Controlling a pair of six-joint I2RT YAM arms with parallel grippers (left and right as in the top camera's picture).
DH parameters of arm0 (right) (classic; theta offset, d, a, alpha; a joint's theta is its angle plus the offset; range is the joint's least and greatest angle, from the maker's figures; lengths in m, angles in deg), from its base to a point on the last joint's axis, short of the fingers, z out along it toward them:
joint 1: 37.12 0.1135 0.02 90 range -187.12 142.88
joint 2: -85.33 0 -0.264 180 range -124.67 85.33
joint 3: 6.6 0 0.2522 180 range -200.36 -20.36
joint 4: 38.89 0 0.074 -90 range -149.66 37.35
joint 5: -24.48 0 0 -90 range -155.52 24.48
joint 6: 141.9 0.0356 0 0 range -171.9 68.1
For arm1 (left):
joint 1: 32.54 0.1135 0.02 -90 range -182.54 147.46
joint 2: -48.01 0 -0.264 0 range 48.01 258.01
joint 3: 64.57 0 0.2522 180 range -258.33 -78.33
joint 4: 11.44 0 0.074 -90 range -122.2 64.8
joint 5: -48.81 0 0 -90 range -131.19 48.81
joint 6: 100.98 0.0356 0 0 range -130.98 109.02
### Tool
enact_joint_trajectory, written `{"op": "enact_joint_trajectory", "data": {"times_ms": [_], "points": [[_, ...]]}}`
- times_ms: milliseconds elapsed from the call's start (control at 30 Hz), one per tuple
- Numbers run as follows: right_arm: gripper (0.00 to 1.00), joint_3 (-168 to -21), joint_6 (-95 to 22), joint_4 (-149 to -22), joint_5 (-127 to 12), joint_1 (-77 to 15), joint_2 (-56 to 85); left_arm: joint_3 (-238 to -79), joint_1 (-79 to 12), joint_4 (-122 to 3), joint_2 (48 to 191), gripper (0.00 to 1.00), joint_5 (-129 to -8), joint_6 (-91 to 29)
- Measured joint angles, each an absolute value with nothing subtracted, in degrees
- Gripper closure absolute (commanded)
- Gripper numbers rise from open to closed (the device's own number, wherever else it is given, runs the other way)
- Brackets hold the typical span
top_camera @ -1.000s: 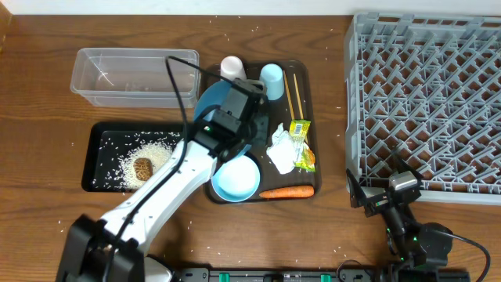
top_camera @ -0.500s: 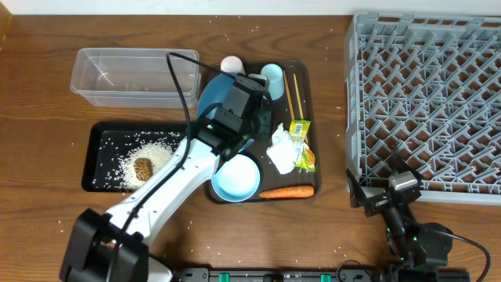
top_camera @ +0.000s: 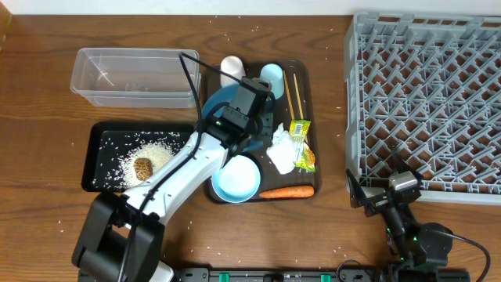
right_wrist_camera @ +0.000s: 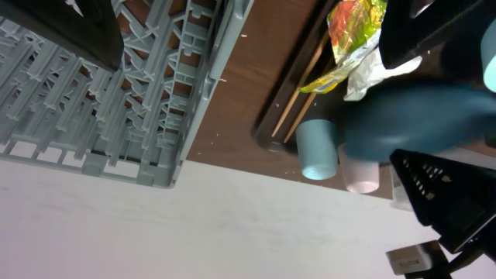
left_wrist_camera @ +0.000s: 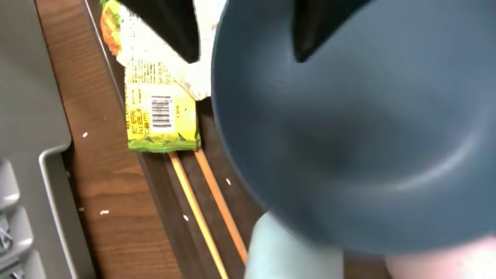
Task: Sort waste into correct bins and load items into the dishwasher rack
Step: 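Carry the teal plate back and set it on the brown tray, then move the left gripper down toward the orange carrot on the tray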
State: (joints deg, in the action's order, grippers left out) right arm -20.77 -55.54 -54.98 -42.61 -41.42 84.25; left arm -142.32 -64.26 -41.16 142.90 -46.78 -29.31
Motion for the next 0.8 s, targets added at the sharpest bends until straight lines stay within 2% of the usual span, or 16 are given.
{"op": "enact_joint_trajectory", "data": {"times_ms": [400,600,633,700,733,800], "points": [[0.01,-20.77,-55.54,-55.00,-42.61,-41.42,84.25,-142.32,-64.26,-42.32,142.53,0.56,-48.50,-29.22],[0.01,-20.77,-55.54,-54.98,-42.61,-41.42,84.25,-142.32,-64.26,-47.52,137.94,0.55,-49.40,-29.90],[0.01,-20.77,-55.54,-54.98,-42.61,-41.42,84.25,-142.32,-64.26,-48.81,136.74,0.47,-49.97,-30.40],[0.01,-20.77,-55.54,-54.98,-42.61,-41.42,84.25,-142.32,-64.26,-50.98,134.57,0.19,-52.26,-30.73],[0.01,-20.77,-55.54,-54.98,-42.61,-41.42,84.25,-142.34,-64.26,-52.07,133.70,0.09,-54.12,-30.95],[0.01,-20.77,-55.54,-54.98,-42.61,-41.42,84.25,-142.34,-64.26,-54.39,132.61,0.08,-58.36,-31.41]]}}
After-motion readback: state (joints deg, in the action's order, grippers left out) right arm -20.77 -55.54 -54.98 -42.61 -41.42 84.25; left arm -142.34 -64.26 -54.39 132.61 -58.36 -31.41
